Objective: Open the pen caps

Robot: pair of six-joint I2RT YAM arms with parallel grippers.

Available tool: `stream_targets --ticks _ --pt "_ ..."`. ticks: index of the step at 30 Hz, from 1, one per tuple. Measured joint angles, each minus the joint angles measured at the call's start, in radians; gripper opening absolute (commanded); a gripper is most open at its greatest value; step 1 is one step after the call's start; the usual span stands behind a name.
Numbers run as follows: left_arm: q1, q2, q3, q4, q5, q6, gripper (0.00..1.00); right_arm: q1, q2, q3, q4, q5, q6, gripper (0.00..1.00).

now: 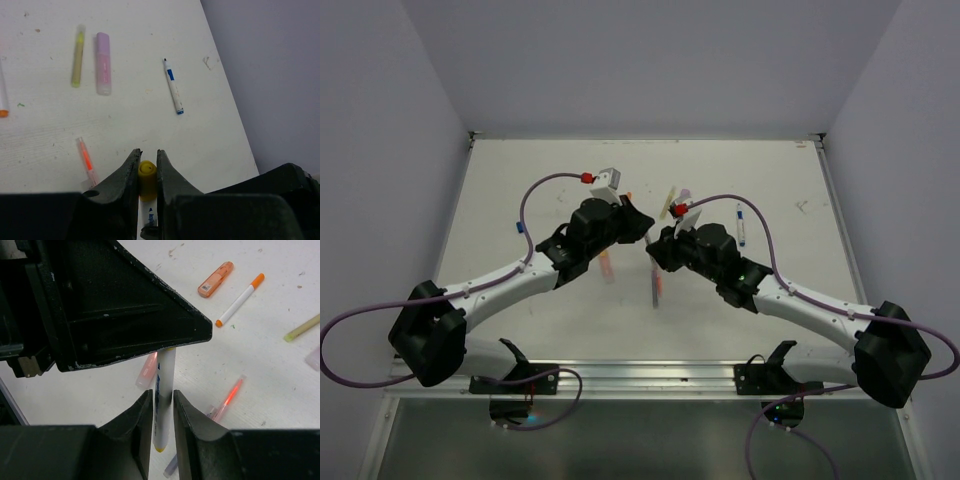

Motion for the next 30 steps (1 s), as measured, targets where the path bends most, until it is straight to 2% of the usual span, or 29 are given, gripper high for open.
stream_targets --ticks 1,4,10,14,18,20,24,30 --pt "0.0 0.0 0.0 0.001 0.0 0.0 0.0 0.0 0.0 0.0 0.002 -0.002 0.001 0.35" --pt "0.0 -0.001 0.0 0.001 0.002 0.0 0.0 0.002 0.003 0.0 0.011 -0.008 0.003 0.43" --pt "0.0 -0.024 -0.01 0.006 0.006 0.0 0.0 0.002 0.043 0.002 0.03 -0.027 0.002 0.43" --pt "0.0 -0.045 -0.02 0.026 0.011 0.0 0.0 0.002 0.07 0.01 0.029 -0.027 -0.002 0.32" --pt "0.0 -0.046 -0.022 0.046 0.015 0.0 0.0 0.002 0.074 0.027 0.028 -0.028 -0.005 0.3" --pt "0.0 -0.046 -0.023 0.051 0.016 0.0 0.0 0.002 0.074 0.04 0.028 -0.028 -0.009 0.25" --pt "0.0 -0.048 -0.023 0.056 0.016 0.001 0.0 -0.001 0.074 0.053 0.025 -0.024 -0.017 0.02" --pt "0.0 -0.049 -0.023 0.056 0.006 0.002 0.0 0.0 0.073 0.052 0.024 -0.023 -0.019 0.0"
